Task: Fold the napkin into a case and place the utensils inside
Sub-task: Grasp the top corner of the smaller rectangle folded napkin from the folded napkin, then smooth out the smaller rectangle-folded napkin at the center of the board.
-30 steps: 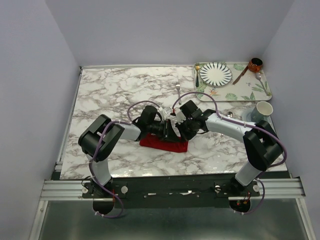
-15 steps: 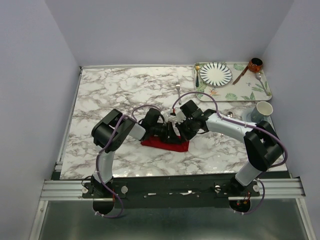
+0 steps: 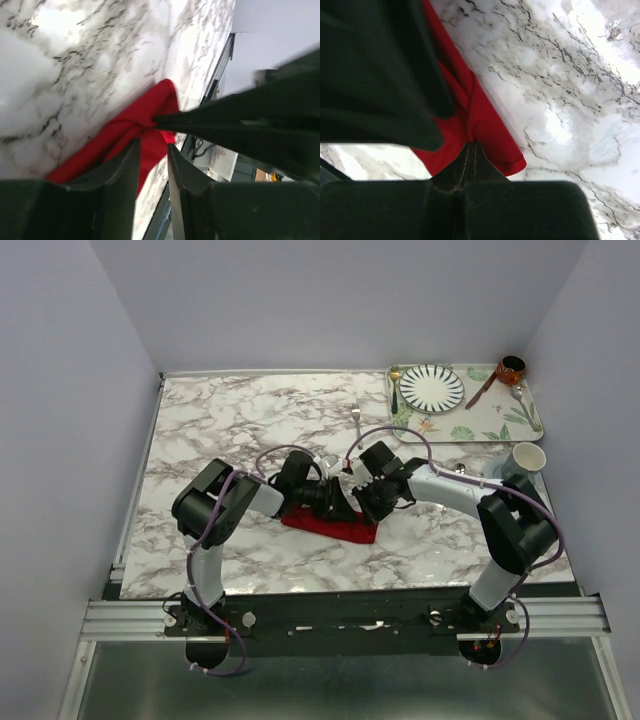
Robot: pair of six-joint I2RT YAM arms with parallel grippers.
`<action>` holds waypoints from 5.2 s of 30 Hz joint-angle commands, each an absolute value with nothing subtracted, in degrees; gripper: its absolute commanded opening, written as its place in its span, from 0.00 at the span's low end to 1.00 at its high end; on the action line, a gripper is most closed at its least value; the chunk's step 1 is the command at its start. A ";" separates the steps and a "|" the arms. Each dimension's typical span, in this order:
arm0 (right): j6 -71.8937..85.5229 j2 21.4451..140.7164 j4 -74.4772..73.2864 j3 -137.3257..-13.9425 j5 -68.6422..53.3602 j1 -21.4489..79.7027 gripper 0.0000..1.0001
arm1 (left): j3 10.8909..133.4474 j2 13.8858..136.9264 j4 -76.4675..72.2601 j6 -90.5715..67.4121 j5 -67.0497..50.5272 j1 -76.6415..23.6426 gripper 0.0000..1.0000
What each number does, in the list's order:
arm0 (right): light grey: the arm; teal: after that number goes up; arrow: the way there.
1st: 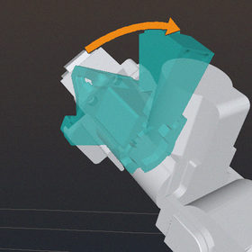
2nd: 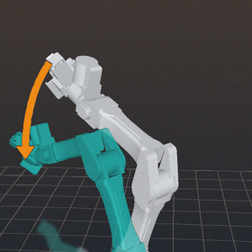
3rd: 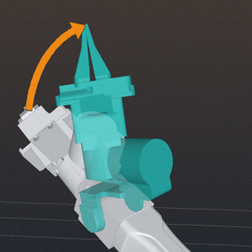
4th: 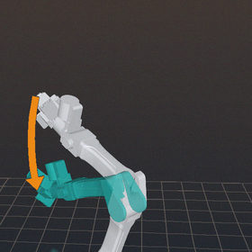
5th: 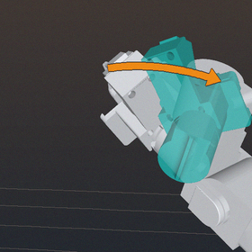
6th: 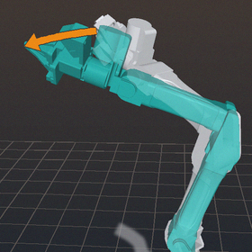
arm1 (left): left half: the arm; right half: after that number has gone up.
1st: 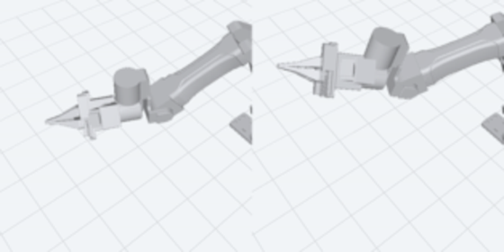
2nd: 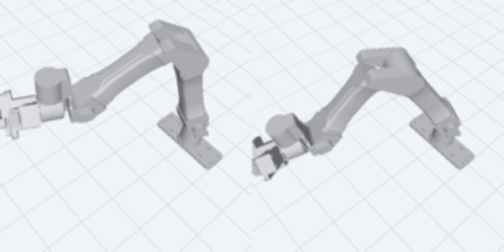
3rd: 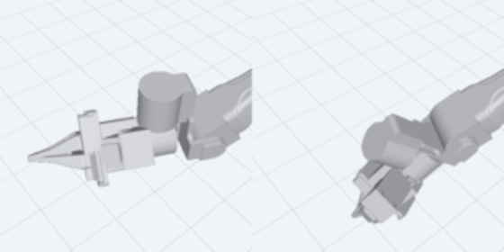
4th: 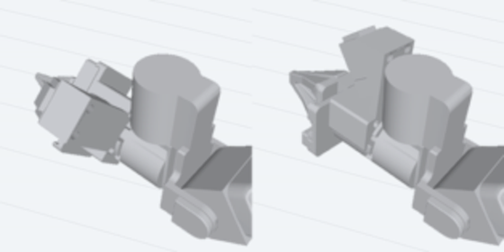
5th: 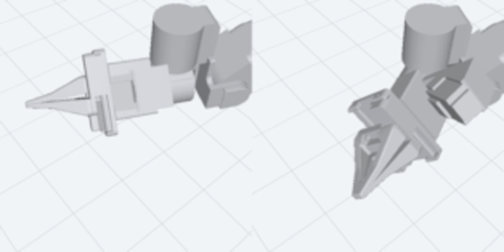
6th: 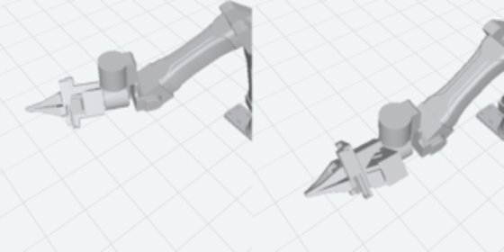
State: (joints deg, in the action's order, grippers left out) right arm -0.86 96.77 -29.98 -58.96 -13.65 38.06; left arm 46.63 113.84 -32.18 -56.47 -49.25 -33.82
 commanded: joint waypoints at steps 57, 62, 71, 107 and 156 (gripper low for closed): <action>1.67 125.77 -35.77 -90.53 -36.12 35.95 0.18 | 53.35 90.61 26.98 47.99 -28.83 -33.40 0.24; 1.32 126.74 -35.95 -89.91 -38.14 35.95 0.08 | 54.40 92.90 26.28 46.58 -27.86 -33.49 0.24; 0.44 126.74 -35.86 -89.65 -40.25 36.30 0.05 | 55.02 95.54 26.28 45.70 -26.63 -33.49 0.24; -6.51 103.09 -36.46 -102.21 -18.36 29.98 1.00 | 61.61 66.35 9.13 12.91 -19.58 -25.58 0.99; 2.03 129.38 -37.97 -93.78 -37.44 36.30 0.19 | 57.83 97.29 26.54 0.97 -10.02 -43.07 0.00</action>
State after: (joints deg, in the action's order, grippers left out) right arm 4.29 128.90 -37.10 -94.54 -39.62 35.20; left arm 55.55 95.39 25.28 2.00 -9.93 -42.89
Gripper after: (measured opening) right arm 0.189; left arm 0.004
